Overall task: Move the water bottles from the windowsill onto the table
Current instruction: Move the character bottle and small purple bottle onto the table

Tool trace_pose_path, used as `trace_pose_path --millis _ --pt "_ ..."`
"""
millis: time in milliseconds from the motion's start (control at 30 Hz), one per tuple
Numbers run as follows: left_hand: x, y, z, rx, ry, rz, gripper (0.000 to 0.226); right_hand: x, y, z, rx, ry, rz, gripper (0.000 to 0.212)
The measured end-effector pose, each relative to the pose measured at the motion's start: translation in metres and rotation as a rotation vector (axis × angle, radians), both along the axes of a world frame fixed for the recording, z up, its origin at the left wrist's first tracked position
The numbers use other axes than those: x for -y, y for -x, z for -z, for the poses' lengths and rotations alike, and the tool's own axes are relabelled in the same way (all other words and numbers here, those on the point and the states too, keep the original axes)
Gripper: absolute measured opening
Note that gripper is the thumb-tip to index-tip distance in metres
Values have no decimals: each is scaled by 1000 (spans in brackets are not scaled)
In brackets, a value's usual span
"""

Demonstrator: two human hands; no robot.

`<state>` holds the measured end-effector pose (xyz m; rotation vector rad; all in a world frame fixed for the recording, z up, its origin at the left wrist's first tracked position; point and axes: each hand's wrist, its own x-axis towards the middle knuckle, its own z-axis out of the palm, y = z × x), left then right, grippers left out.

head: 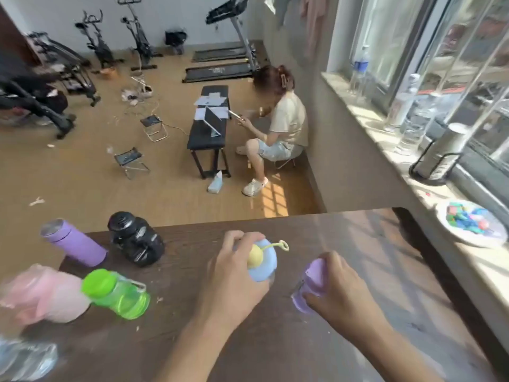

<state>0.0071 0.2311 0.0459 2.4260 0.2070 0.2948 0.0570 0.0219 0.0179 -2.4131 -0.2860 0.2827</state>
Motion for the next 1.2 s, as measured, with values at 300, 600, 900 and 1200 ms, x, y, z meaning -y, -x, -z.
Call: trace_pose_path --millis 300,600,900,1200 --pt "-111 189 25 50 -88 -344 71 -184 90 2 34 -24 -346 41" --pt "-184 313 62 -12 -43 -603 78 -325 167 39 51 18 -663 50" --pt "-206 351 83 -60 123 -648 83 -401 201 61 41 110 -701 54" --pt "-201 351 91 -186 141 -564 84 -424 199 59 77 241 -727 60"
